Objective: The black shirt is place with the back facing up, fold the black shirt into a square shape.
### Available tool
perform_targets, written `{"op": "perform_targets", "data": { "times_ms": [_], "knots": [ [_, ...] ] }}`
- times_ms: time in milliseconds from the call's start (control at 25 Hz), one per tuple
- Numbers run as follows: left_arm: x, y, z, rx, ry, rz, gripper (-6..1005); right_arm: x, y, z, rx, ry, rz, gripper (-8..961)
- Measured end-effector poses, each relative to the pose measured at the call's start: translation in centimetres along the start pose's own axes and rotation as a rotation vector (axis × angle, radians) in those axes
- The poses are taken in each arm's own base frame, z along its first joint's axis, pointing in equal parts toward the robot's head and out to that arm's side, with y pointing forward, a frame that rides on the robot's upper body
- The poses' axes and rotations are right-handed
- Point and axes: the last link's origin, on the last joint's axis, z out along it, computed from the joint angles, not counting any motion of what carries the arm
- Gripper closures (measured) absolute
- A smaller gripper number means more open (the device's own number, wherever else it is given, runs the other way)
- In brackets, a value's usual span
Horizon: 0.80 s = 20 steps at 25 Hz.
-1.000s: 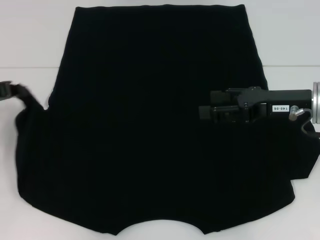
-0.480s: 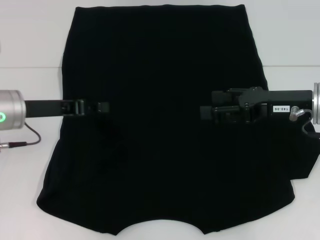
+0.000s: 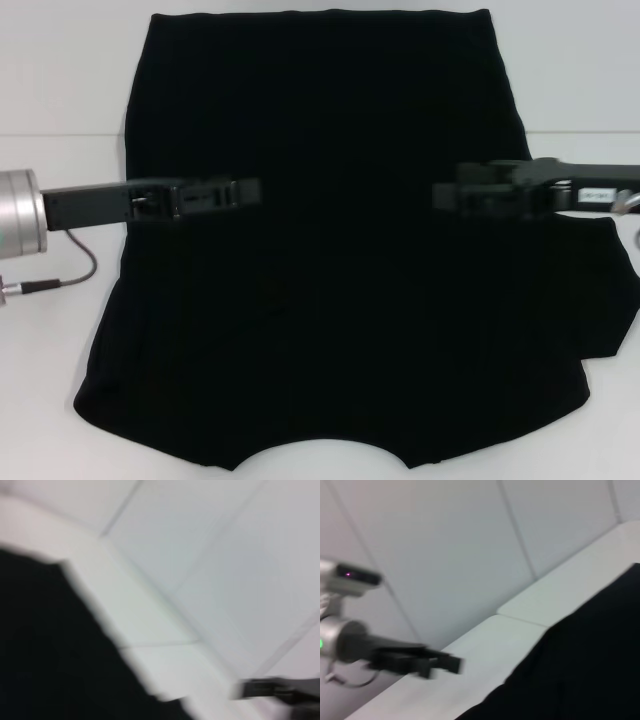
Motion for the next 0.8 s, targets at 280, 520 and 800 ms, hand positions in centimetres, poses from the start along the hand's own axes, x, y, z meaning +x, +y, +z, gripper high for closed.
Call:
{"op": "perform_targets", "data": {
  "times_ms": [280, 520, 800],
  "knots": [
    [-2.6, 3.8, 2.1, -0.285, 0.076, 0.322, 204, -0.1, -2.3, -5.1, 0.121, 0.142, 0.322, 70],
    [-5.2, 4.4, 5.1, -0.294, -0.050, 0.544, 103, 1.2, -2.9, -9.6, 0.184, 0.187, 0.530, 70],
    [-6.0, 4.0, 6.3, -0.270, -0.139, 0.637, 37, 4.3, -3.2, -13.7, 0.290, 0.242, 0.739, 82]
  ]
}}
